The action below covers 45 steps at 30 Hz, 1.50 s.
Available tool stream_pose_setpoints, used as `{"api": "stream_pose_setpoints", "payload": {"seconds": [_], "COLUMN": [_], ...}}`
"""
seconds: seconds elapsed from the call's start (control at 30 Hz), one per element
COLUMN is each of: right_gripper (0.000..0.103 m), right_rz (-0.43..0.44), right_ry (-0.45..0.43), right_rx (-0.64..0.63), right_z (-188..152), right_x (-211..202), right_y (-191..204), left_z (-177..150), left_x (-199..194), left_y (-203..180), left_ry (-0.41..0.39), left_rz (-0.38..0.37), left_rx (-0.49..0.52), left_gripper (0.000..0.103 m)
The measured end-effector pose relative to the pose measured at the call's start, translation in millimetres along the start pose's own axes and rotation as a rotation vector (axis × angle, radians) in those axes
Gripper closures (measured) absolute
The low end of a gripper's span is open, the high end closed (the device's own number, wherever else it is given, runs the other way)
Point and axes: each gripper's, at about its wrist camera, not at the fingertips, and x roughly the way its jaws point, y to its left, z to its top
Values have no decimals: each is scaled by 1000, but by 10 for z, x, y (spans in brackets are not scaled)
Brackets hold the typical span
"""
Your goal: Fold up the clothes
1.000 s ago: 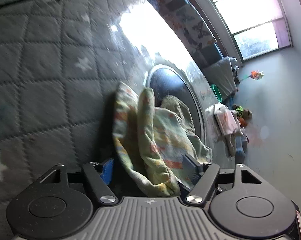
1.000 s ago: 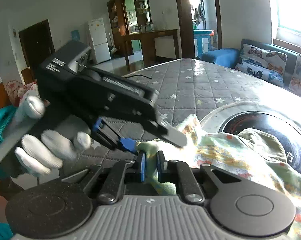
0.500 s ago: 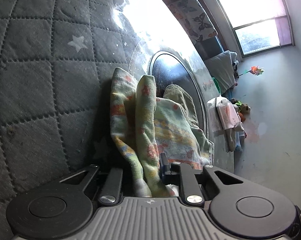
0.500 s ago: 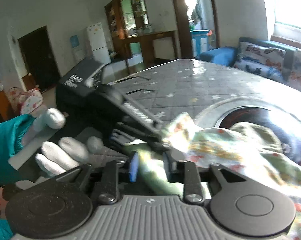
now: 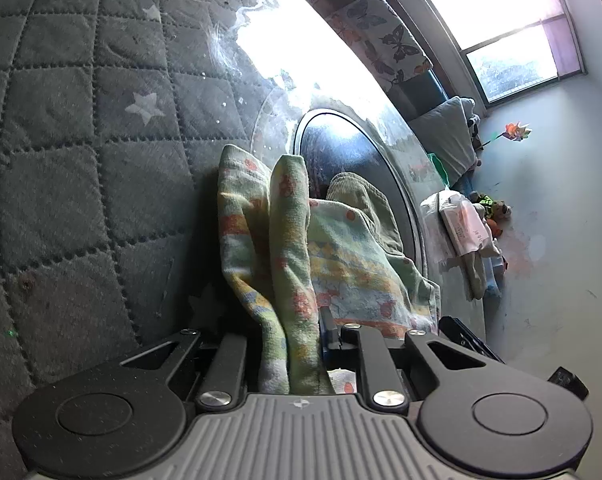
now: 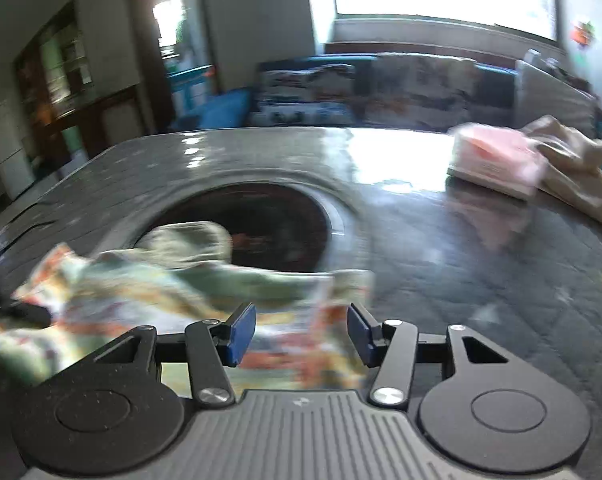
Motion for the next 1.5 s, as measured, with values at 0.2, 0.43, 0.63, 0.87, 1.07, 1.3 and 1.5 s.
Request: {"api": "stream_pose_setpoints", "payload": {"seconds": [0.2,0.43,0.63,0.87,1.07,1.3,1.5], "right_gripper": [47,65,91,96,101,67,58], "right_rz": [-8,45,43,43,24,64,101], "right_ry": [12,13,4,-71,-99,-39,-24], "right_rx": [68,36,46,48,38,178,218], "right_z": [-68,-104,-108,-123,-122,-265,-280], "right_x": [174,142,96,-164,-436,-316,-149], "right_y": [-210,-63,-33,9,-26,-303,-323], "left_z": [14,8,-45,-118,-126,-108,-115], "left_x": [-2,12,18,47,60,89,80], "left_y": [-20,-100,-237,-463,-576,-477,-458], "left_ry": [-8,-19,-48,-80,-84,-70,-72], "left_rz": [18,52,110,179,176,202,196], "left_rx": [10,53,149,302,357,334,331], "left_gripper": [86,85,86,86,86,85,84]}}
